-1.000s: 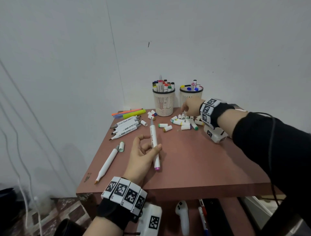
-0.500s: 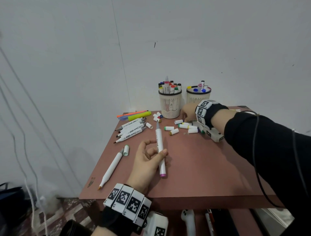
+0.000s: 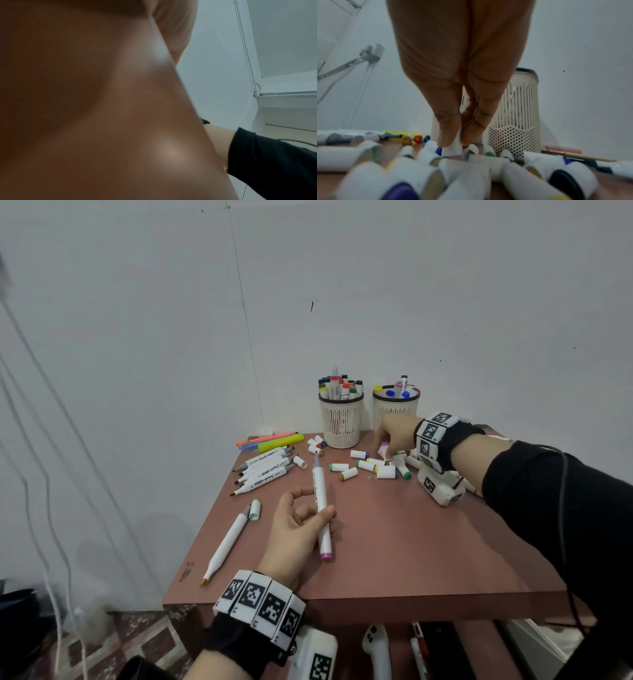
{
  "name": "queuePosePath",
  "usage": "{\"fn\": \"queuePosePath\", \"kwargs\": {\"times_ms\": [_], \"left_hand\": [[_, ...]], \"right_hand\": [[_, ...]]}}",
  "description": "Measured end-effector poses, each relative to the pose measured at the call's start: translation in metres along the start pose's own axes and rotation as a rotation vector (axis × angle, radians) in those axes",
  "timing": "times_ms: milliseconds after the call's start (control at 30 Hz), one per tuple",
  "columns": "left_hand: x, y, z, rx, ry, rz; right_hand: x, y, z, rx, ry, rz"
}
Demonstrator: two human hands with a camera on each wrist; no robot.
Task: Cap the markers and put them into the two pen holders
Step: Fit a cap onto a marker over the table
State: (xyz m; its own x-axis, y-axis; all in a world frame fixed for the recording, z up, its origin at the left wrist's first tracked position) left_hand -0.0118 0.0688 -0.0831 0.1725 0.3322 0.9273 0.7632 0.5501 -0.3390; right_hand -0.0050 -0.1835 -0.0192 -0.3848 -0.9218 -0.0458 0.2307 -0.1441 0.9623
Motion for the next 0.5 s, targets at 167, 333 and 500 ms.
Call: {"fn": "queuePosePath", "kwargs": {"times_ms": [167, 333, 500], "left_hand": [[0.000, -0.003, 0.001, -0.012, 0.009, 0.031], [-0.001, -0.003, 0.002, -0.004, 0.013, 0.005], [0.003, -0.003, 0.004, 0.006, -0.021, -0.102]], "right_hand": [[-0.006, 0.008, 0.035, 0.136, 0.097, -0.194], [-0.024, 0.009, 0.084, 0.243, 0.157, -0.386], [-0.032, -0.003, 0.135, 0.332, 0.163, -0.804]]}}
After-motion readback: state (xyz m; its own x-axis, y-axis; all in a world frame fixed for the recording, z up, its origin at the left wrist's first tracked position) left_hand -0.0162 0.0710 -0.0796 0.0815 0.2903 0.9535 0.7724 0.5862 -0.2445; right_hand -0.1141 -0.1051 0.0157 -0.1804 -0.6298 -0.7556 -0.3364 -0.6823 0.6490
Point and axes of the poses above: each hand's wrist, its own z-axis away from the middle knuckle, its own y-axis out of the back of the hand, x = y × z, the point moved 7 cm from there along -z, towards the middle knuckle, and after that the axes turned 10 degrees about -x, right-handed, at the moved point
